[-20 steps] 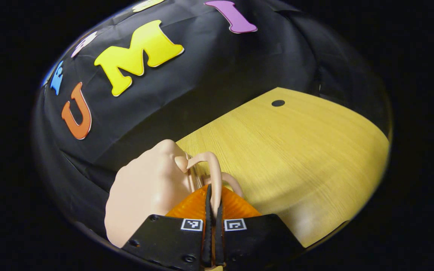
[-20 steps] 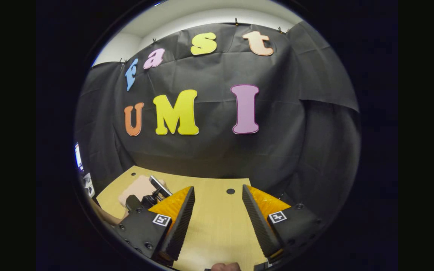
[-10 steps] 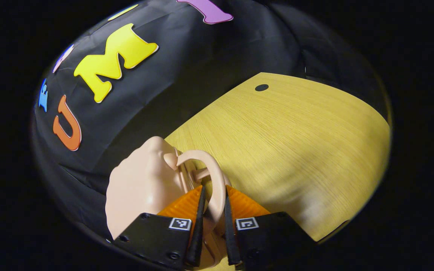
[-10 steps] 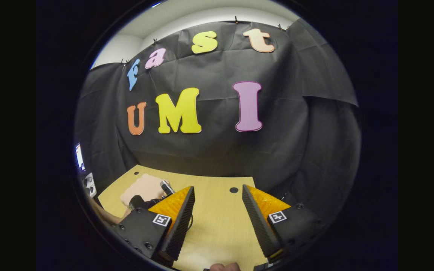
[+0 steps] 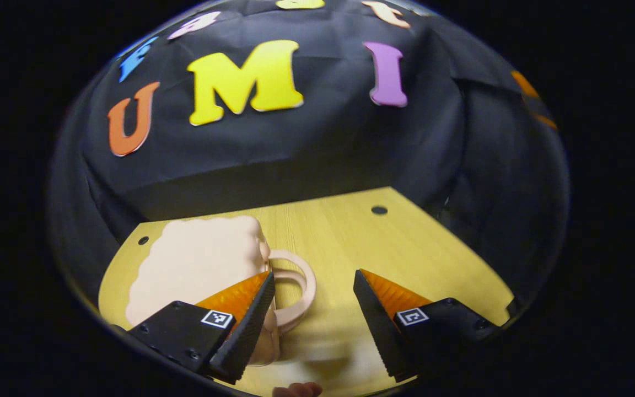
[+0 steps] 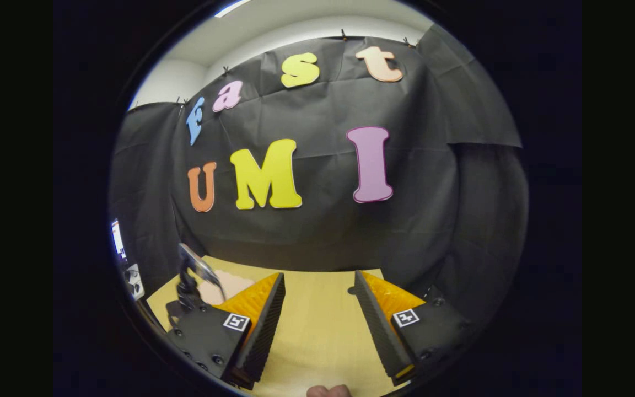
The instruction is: First open the suitcase, pack the skin care products into it, and then close the suitcase.
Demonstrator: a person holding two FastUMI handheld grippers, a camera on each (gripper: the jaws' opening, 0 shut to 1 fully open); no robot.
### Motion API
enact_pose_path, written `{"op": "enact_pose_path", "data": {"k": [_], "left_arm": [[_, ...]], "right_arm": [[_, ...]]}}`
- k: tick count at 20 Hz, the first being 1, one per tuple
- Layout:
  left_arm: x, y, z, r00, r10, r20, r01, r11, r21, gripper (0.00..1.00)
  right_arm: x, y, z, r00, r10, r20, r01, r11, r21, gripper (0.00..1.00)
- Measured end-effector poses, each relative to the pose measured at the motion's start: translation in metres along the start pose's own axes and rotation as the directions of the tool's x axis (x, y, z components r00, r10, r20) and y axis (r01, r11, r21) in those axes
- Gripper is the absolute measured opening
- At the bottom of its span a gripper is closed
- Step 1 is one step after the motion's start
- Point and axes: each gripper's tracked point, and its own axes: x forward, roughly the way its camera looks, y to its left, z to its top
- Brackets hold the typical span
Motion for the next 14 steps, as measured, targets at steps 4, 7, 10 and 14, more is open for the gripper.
{"op": "enact_pose_path", "data": {"k": [4, 7, 10, 14], "left_arm": [[-0.051, 0.038, 0.104, 0.969, 0.076, 0.235, -0.065, 0.996, -0.056, 0.93], [-0.077, 0.064, 0.151, 0.934, 0.118, 0.338, -0.107, 0.993, -0.053, 0.93], [-0.095, 0.081, 0.174, 0.909, 0.148, 0.39, -0.134, 0.989, -0.062, 0.93], [-0.105, 0.087, 0.186, 0.898, 0.15, 0.414, -0.143, 0.989, -0.047, 0.93]], "right_arm": [[0.019, 0.025, 0.027, 0.997, -0.011, 0.077, 0.013, 1.0, -0.025, 0.76], [0.028, 0.031, 0.051, 0.979, -0.12, 0.165, 0.128, 0.991, -0.039, 0.76], [0.032, 0.055, 0.056, 0.965, -0.162, 0.204, 0.168, 0.986, -0.014, 0.76], [0.04, 0.08, 0.043, 0.97, -0.147, 0.194, 0.15, 0.989, 0.001, 0.76]]}}
